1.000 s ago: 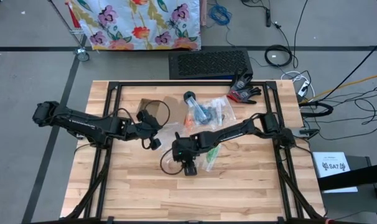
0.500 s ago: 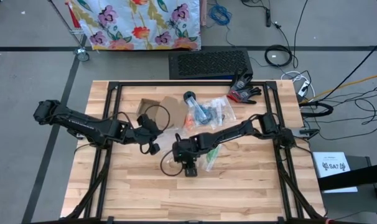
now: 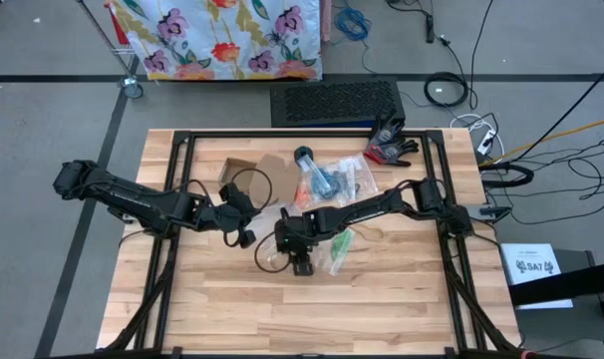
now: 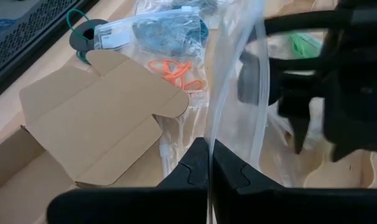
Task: Sort rubber bands
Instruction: Put the brown rubber band into the transparent zip bag
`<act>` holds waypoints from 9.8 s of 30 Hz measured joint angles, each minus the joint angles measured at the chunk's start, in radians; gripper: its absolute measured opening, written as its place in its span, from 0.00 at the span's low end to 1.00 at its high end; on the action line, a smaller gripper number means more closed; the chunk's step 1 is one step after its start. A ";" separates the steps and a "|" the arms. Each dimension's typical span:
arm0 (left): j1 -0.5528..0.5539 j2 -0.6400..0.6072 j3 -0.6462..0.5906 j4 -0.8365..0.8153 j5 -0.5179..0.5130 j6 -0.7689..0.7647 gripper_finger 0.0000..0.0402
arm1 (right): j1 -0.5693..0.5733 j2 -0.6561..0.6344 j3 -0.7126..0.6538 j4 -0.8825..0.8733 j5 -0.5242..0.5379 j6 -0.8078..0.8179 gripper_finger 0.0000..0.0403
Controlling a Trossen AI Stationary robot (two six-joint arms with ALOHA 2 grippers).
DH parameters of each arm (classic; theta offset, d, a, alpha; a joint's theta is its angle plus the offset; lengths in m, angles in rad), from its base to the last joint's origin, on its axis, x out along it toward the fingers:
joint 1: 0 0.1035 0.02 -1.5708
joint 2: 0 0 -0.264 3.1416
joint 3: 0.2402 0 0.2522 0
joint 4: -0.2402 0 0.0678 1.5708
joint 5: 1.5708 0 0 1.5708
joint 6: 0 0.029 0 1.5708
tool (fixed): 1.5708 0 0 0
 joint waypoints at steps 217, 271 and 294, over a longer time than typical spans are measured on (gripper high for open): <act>0.100 0.068 -0.353 0.407 0.339 -0.329 0.00 | -0.084 -0.004 0.000 0.407 0.360 -0.200 0.00; 0.127 0.126 -0.339 0.315 0.244 -0.342 0.00 | -0.149 0.003 -0.002 0.435 -0.003 -0.138 0.00; 0.124 0.126 -0.336 0.368 0.319 -0.404 0.00 | -0.140 0.067 -0.009 0.669 0.440 -0.187 0.00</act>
